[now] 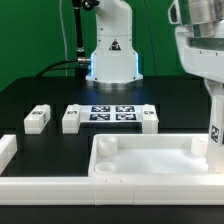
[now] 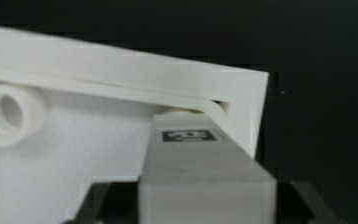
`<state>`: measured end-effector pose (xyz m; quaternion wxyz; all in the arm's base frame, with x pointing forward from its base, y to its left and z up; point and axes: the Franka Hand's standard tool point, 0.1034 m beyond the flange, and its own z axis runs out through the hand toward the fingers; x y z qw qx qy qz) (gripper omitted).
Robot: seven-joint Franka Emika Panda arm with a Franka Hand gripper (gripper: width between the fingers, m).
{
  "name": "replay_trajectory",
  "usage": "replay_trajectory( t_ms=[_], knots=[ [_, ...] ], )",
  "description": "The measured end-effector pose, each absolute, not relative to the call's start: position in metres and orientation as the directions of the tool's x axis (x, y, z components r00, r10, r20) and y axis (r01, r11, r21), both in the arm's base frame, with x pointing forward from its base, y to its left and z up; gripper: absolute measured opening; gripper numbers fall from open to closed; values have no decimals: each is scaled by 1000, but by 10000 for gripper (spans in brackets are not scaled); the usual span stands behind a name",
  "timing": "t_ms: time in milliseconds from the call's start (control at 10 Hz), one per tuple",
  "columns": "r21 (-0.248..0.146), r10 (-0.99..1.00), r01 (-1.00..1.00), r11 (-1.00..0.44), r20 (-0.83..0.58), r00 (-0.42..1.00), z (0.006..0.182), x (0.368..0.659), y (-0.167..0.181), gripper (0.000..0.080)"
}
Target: Assemble desk
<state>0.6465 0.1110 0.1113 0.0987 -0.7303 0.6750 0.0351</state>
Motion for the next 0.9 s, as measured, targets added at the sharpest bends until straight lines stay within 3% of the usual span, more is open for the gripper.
replay_trajectory(
  t_ms=[200, 300, 400, 500, 600, 900],
  knots=[
    [-93, -978, -993, -75, -185, 91, 111, 645, 114, 297],
    [-102, -966, -979, -174, -174, 190, 110, 644, 114, 371],
    [-102, -925, -938, -332, -161, 345, 109, 640, 115, 509],
    [-127, -848, -860, -495, -142, 510, 110, 641, 111, 509],
    [-146, -768, -777, -612, -122, 629, 109, 641, 109, 623],
    [-167, -644, -650, -742, -93, 759, 109, 641, 109, 648]
  ],
)
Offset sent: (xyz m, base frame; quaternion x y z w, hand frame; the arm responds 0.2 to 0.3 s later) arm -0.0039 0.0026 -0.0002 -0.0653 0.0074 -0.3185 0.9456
